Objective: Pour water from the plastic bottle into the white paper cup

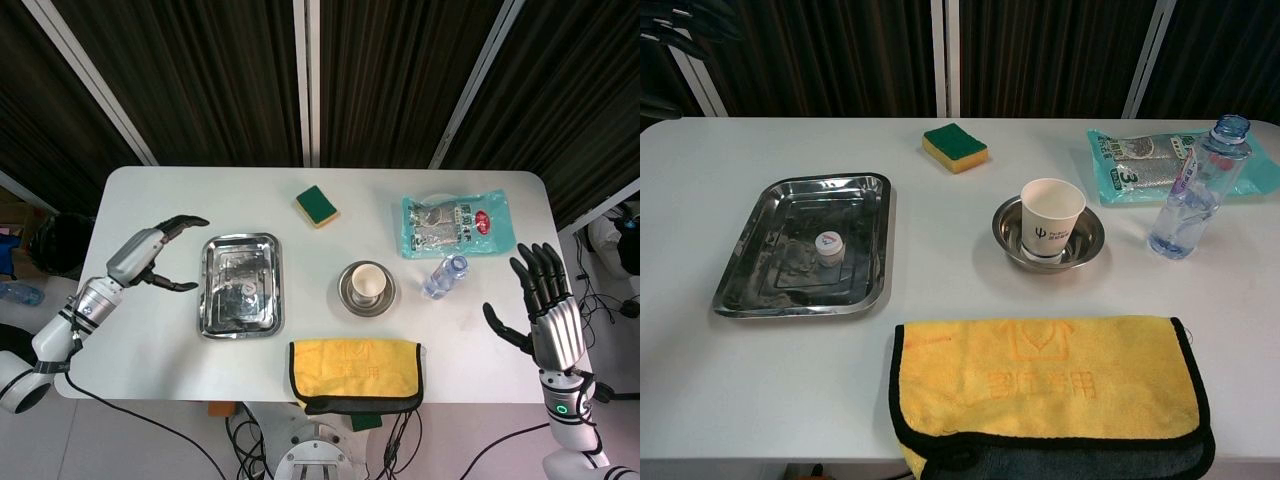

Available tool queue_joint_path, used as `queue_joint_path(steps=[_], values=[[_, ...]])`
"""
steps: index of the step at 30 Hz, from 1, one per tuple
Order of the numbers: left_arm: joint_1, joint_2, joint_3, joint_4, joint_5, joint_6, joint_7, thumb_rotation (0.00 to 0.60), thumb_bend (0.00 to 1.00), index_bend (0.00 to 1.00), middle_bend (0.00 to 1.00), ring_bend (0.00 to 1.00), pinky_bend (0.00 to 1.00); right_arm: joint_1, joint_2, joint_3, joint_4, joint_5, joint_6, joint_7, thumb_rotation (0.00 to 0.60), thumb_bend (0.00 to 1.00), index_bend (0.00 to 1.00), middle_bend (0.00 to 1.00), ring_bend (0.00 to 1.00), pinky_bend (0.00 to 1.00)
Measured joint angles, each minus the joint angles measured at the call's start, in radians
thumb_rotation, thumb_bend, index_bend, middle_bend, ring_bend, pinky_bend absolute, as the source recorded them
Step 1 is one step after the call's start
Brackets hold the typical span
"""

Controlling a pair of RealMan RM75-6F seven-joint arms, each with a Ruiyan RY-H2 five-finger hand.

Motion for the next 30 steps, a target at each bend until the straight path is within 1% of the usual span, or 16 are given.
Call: queue_joint_path(steps=[8,21,25,30], values=[[-0.019,0.002,0.026,-0.015,-0.005,-0.003,0.000,0.600,0.09,0.18,0.17,0.11,0.17,0.002,-0.006,-0.013,0.010,0.018,-0.014,0.015,0.600,0.32,0.00,0.00,0.00,0.00],[-0.028,0.011,0.054,-0.033,0.006,0.027,0.005,0.600,0.09,0.18,0.17,0.11,0.17,0.003,-0.010,-0.027,0.017,0.041,-0.038,0.021,0.600,0.32,0.00,0.00,0.00,0.00],[-0.018,0.007,0.057,-0.029,-0.004,0.036,0.050,0.600,0.09,0.18,0.17,0.11,0.17,-0.005,-0.012,-0.022,0.004,0.092,-0.071,0.010,0.600,0.32,0.00,0.00,0.00,0.00],[0.015,-0.019,0.052,-0.010,-0.063,0.051,0.179,0.600,0.09,0.18,0.17,0.11,0.17,-0.018,-0.007,-0.023,-0.061,0.199,-0.186,0.023,0.600,0.32,0.00,0.00,0.00,0.00]])
